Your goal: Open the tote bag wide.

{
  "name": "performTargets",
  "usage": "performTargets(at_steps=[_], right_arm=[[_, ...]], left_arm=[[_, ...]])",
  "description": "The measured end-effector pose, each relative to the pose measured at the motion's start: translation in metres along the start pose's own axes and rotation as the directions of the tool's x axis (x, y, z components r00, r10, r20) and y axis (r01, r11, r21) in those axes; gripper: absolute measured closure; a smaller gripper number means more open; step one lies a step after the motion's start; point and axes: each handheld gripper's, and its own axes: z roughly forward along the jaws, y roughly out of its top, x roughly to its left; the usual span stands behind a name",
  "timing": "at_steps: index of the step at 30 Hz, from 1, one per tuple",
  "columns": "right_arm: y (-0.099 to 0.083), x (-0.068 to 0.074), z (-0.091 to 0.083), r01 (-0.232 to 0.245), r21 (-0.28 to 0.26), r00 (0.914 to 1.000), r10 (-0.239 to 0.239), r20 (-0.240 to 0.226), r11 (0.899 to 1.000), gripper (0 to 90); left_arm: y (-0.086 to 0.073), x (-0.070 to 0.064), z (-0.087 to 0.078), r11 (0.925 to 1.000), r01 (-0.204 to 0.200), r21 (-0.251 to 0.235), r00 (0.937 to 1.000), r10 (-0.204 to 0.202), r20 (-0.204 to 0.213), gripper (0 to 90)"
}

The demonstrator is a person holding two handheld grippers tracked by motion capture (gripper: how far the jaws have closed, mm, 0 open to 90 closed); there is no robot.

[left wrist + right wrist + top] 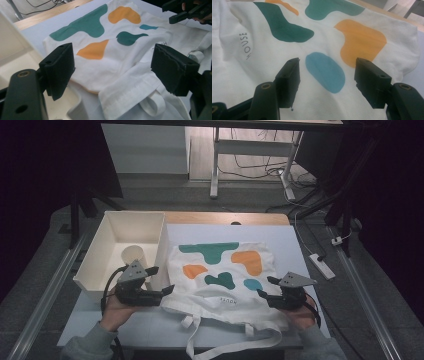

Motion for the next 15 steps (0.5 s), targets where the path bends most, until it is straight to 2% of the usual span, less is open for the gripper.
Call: performTargets(at_steps=[5, 10, 15], right_arm=[[0.001, 0.000, 0.000, -0.002, -0.004, 1.0000, 0.002, -0.005, 1.000, 38.0], [0.001, 0.001, 0.003, -0.001, 0.003, 0.9999, 0.001, -0.010, 1.000, 38.0], [0.002, 0.003, 0.003, 0.002, -0.003, 0.9999, -0.002, -0.014, 1.000, 38.0]], left_arm=[[0.007, -0.010, 0.006, 0.9991, -0.042, 0.007, 0.9990, 0.042, 0.013, 19.4], [0.016, -0.019, 0.010, 0.9958, -0.092, 0.010, 0.9954, 0.091, 0.029, 19.3], [0.022, -0.025, 0.022, 0.9943, -0.106, 0.017, 0.9926, 0.105, 0.062, 19.3]])
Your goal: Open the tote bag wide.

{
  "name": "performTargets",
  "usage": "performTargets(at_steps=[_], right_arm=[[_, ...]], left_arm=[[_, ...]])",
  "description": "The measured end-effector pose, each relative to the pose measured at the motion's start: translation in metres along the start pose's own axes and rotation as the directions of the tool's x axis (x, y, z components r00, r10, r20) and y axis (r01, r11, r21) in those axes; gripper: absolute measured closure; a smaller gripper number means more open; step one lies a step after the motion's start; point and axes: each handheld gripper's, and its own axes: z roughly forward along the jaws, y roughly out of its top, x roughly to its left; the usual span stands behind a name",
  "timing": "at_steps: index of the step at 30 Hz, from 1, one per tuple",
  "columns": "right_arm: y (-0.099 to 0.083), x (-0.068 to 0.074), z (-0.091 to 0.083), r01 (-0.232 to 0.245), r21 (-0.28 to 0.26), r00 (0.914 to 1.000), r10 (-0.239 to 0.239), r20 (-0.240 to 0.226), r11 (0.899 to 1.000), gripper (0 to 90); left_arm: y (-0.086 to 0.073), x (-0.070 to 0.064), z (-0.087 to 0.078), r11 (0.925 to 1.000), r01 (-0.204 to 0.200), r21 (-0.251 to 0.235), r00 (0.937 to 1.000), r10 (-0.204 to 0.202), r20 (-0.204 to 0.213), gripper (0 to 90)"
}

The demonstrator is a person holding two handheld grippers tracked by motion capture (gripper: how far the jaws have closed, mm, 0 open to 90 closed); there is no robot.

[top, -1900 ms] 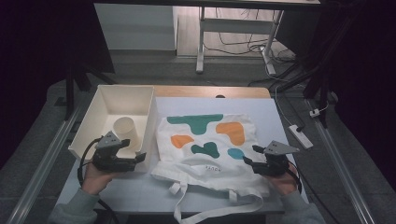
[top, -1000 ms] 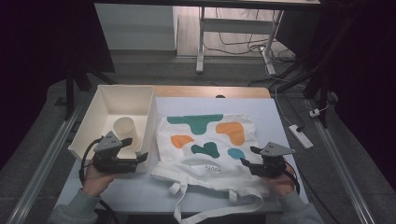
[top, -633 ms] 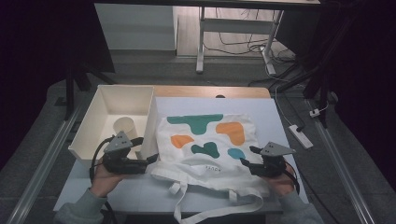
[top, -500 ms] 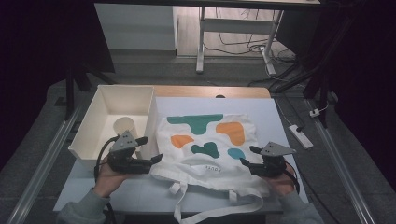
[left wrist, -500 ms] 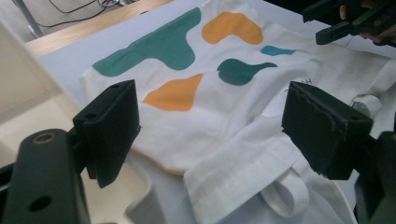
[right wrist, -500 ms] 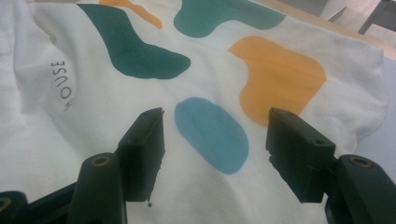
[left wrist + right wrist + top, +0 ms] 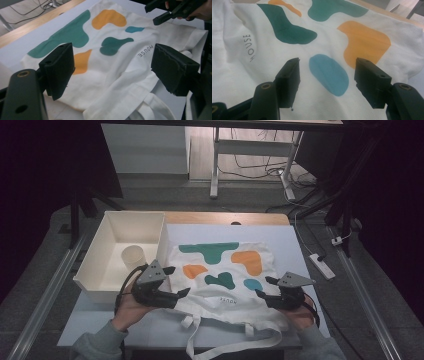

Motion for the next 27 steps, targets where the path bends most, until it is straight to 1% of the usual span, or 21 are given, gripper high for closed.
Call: performTargets(at_steps=[7, 9, 10, 11, 12, 14, 19, 21, 24, 27], right_arm=[[0.000, 0.001, 0.001, -0.001, -0.001, 1.0000, 0.001, -0.007, 1.000, 38.0], [0.000, 0.002, 0.002, 0.002, 0.001, 0.9999, -0.002, -0.012, 1.000, 38.1], [0.000, 0.002, 0.003, 0.001, 0.001, 0.9999, -0.001, -0.013, 1.000, 38.1], [0.000, 0.002, 0.003, 0.001, 0.001, 0.9999, -0.001, -0.013, 1.000, 38.1], [0.000, 0.003, 0.003, 0.003, 0.001, 0.9999, -0.003, -0.014, 1.000, 38.1], [0.000, 0.003, 0.003, 0.006, 0.003, 0.9998, -0.006, -0.017, 1.000, 38.1], [0.000, 0.004, 0.004, 0.011, 0.008, 0.9998, -0.010, -0.019, 1.000, 38.0], [0.000, 0.004, 0.005, 0.013, 0.009, 0.9997, -0.013, -0.022, 1.000, 38.1], [0.000, 0.005, 0.005, 0.014, 0.008, 0.9996, -0.014, -0.025, 1.000, 38.1], [0.000, 0.006, 0.005, 0.015, 0.005, 0.9995, -0.015, -0.027, 1.000, 38.0]], left_arm=[[0.001, -0.005, 0.021, 0.9991, -0.013, 0.041, 0.9990, 0.011, 0.044, 19.3], [0.000, -0.009, 0.024, 0.9985, -0.025, 0.049, 0.9989, 0.023, 0.042, 19.3], [0.000, -0.010, 0.024, 0.9986, -0.022, 0.048, 0.9987, 0.020, 0.047, 19.3], [0.000, -0.013, 0.023, 0.9991, -0.023, 0.034, 0.9985, 0.021, 0.049, 19.3], [0.001, -0.017, 0.022, 0.9990, -0.036, 0.027, 0.9980, 0.035, 0.052, 19.9], [0.003, -0.023, 0.022, 0.9979, -0.059, 0.027, 0.9965, 0.057, 0.061, 20.2], [0.001, -0.030, 0.036, 0.9949, -0.071, 0.072, 0.9939, 0.064, 0.089, 20.0], [-0.001, -0.034, 0.042, 0.9927, -0.083, 0.088, 0.9920, 0.073, 0.103, 20.0], [-0.002, -0.039, 0.050, 0.9898, -0.099, 0.102, 0.9894, 0.087, 0.116, 19.9], [-0.004, -0.043, 0.059, 0.9876, -0.103, 0.119, 0.9875, 0.087, 0.131, 20.1]])
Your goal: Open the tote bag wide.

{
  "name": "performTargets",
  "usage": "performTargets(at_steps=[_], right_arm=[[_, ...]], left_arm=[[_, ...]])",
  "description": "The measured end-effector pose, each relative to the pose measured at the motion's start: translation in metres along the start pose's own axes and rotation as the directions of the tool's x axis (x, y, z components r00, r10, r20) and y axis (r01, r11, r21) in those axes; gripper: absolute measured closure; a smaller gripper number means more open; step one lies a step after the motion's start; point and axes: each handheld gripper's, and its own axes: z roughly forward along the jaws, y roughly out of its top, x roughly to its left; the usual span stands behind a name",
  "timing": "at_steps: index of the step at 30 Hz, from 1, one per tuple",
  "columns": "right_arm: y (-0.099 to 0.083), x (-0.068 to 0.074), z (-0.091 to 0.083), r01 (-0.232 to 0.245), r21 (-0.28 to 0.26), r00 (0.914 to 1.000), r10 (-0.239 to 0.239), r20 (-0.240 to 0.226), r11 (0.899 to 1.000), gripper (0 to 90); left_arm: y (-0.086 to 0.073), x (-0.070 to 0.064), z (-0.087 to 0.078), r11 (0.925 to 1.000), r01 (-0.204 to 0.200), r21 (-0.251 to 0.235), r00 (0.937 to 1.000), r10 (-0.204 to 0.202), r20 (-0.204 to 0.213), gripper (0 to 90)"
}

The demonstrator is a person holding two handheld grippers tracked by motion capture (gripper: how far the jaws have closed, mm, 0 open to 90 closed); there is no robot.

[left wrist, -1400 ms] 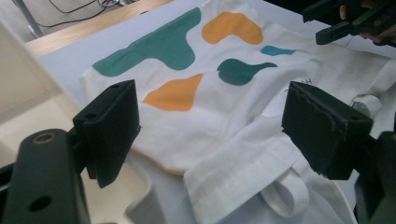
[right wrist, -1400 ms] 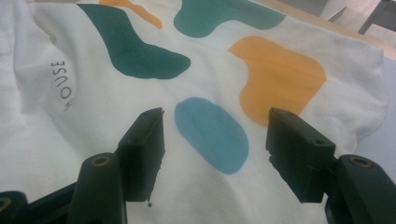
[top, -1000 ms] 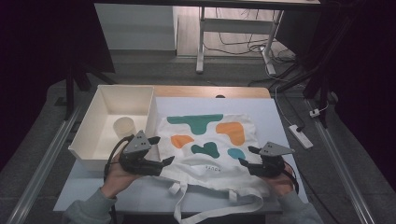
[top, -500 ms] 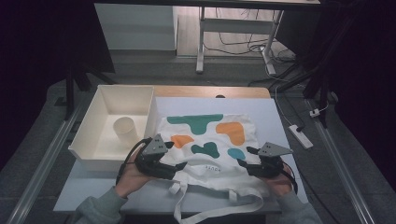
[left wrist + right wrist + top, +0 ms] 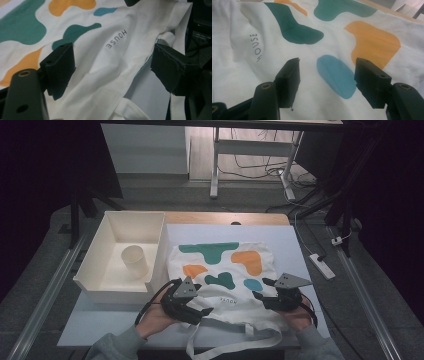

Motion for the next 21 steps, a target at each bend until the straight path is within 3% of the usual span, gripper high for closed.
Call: performTargets(at_steps=[5, 16, 21], right_arm=[[0.000, 0.001, 0.001, 0.003, 0.006, 1.0000, -0.003, -0.003, 1.000, 38.0], [0.000, 0.002, 0.002, 0.006, 0.007, 1.0000, -0.006, -0.006, 1.000, 38.0], [0.000, 0.002, 0.002, 0.007, 0.005, 1.0000, -0.007, -0.006, 1.000, 38.0]], left_arm=[[-0.002, -0.001, 0.017, 0.9992, 0.009, 0.038, 0.9988, -0.011, 0.047, 20.5], [-0.011, -0.003, 0.042, 0.9934, -0.017, 0.114, 0.9972, 0.008, 0.074, 24.9], [-0.015, -0.002, 0.047, 0.9928, -0.012, 0.120, 0.9971, 0.002, 0.077, 27.4]])
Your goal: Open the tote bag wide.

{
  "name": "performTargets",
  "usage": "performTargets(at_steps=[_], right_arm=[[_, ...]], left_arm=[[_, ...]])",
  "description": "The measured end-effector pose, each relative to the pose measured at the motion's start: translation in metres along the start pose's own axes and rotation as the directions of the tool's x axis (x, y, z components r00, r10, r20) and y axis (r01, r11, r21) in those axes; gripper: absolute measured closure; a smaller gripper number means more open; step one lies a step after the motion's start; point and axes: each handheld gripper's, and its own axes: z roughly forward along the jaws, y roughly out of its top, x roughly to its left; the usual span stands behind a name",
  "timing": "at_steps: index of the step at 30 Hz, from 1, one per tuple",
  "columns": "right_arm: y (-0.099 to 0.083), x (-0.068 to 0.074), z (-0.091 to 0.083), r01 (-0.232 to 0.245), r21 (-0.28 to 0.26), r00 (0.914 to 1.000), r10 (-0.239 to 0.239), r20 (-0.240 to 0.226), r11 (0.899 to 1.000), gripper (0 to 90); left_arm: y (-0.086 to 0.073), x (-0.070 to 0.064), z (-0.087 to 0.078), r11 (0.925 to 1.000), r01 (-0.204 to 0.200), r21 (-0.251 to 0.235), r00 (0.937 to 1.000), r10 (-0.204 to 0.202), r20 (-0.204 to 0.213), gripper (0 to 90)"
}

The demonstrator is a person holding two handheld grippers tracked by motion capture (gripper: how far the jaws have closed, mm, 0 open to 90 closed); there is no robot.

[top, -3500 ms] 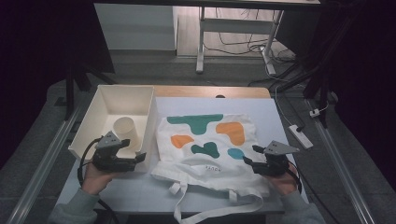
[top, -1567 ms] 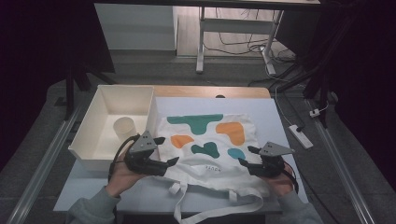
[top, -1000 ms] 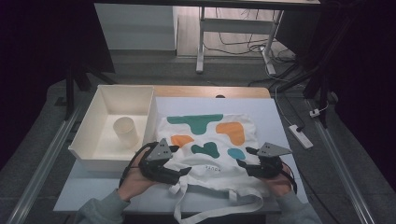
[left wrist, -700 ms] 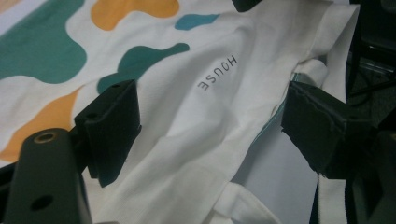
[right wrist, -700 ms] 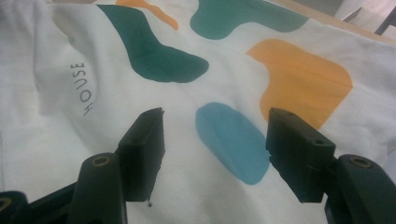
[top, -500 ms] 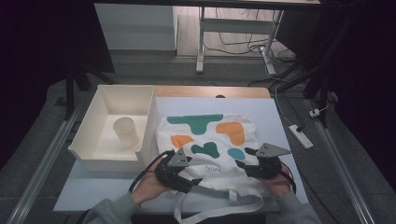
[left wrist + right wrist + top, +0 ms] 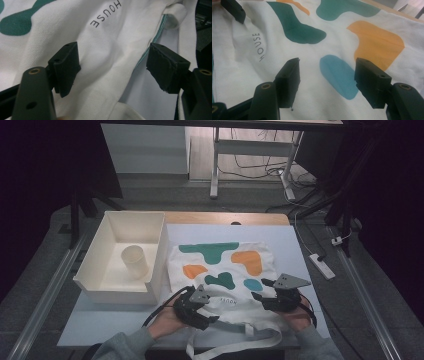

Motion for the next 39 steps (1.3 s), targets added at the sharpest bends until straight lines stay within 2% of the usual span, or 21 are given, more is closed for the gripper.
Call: performTargets(at_steps=[6, 18, 23, 25, 26, 27, 30, 31, 32, 33, 34, 36, 37, 38, 39], right_arm=[[0.004, 0.002, -0.002, -0.022, -0.021, 0.9996, 0.022, -0.017, 1.000, 37.9], [0.014, 0.014, -0.006, -0.001, -0.034, 0.9988, -0.001, -0.049, 0.999, 38.0], [0.023, 0.025, -0.008, 0.020, -0.025, 0.9961, -0.022, -0.085, 0.999, 38.4], [0.030, 0.038, -0.006, 0.052, 0.000, 0.9899, -0.052, -0.132, 0.999, 39.4], [0.030, 0.038, -0.006, 0.052, 0.000, 0.9899, -0.052, -0.132, 0.999, 39.4], [0.034, 0.049, -0.002, 0.088, 0.026, 0.9824, -0.083, -0.168, 0.996, 40.2], [0.037, 0.065, 0.004, 0.140, 0.065, 0.9686, -0.124, -0.216, 0.988, 41.6], [0.037, 0.065, 0.004, 0.140, 0.065, 0.9686, -0.124, -0.216, 0.988, 41.6], [0.037, 0.073, 0.008, 0.167, 0.088, 0.9600, -0.141, -0.242, 0.982, 43.0], [0.036, 0.076, 0.010, 0.179, 0.102, 0.9554, -0.148, -0.255, 0.979, 43.9], [0.036, 0.076, 0.010, 0.179, 0.102, 0.9554, -0.148, -0.255, 0.979, 43.9], [0.034, 0.083, 0.016, 0.214, 0.144, 0.9443, -0.168, -0.283, 0.966, 46.1], [0.034, 0.083, 0.016, 0.214, 0.144, 0.9443, -0.168, -0.283, 0.966, 46.1], [0.032, 0.085, 0.020, 0.237, 0.180, 0.9376, -0.177, -0.300, 0.955, 48.7], [0.030, 0.086, 0.022, 0.246, 0.199, 0.9348, -0.178, -0.307, 0.949, 49.7]], left_arm=[[-0.004, 0.002, 0.004, 0.9999, 0.001, 0.010, 1.0000, -0.001, -0.001, 31.0], [-0.008, 0.001, 0.007, 0.9982, -0.042, 0.042, 0.9990, 0.043, -0.009, 32.8], [-0.010, 0.000, 0.007, 0.9977, -0.050, 0.046, 0.9986, 0.050, -0.013, 34.1], [-0.010, 0.001, 0.007, 0.9975, -0.050, 0.049, 0.9986, 0.051, -0.014, 37.5], [-0.010, 0.001, 0.006, 0.9975, -0.050, 0.051, 0.9986, 0.051, -0.016, 37.5], [-0.010, 0.002, 0.006, 0.9974, -0.050, 0.052, 0.9986, 0.051, -0.016, 41.3], [-0.012, 0.004, 0.005, 0.9977, -0.040, 0.055, 0.9992, 0.040, -0.008, 51.1], [-0.012, 0.005, 0.005, 0.9979, -0.032, 0.056, 0.9995, 0.033, -0.004, 51.1], [-0.013, 0.007, 0.005, 0.9979, -0.026, 0.058, 0.9997, 0.026, 0.001, 58.4], [-0.013, 0.008, 0.004, 0.9981, -0.020, 0.058, 0.9998, 0.020, 0.006, 61.3], [-0.013, 0.009, 0.004, 0.9982, -0.016, 0.058, 0.9998, 0.016, 0.008, 61.3], [-0.013, 0.011, 0.002, 0.9983, -0.009, 0.057, 0.9997, 0.008, 0.021, 70.1], [-0.013, 0.011, 0.002, 0.9983, -0.009, 0.057, 0.9997, 0.008, 0.021, 72.0], [-0.013, 0.011, 0.002, 0.9985, -0.006, 0.055, 0.9997, 0.004, 0.024, 74.1], [-0.013, 0.011, 0.002, 0.9986, -0.004, 0.052, 0.9995, 0.002, 0.030, 76.7]])
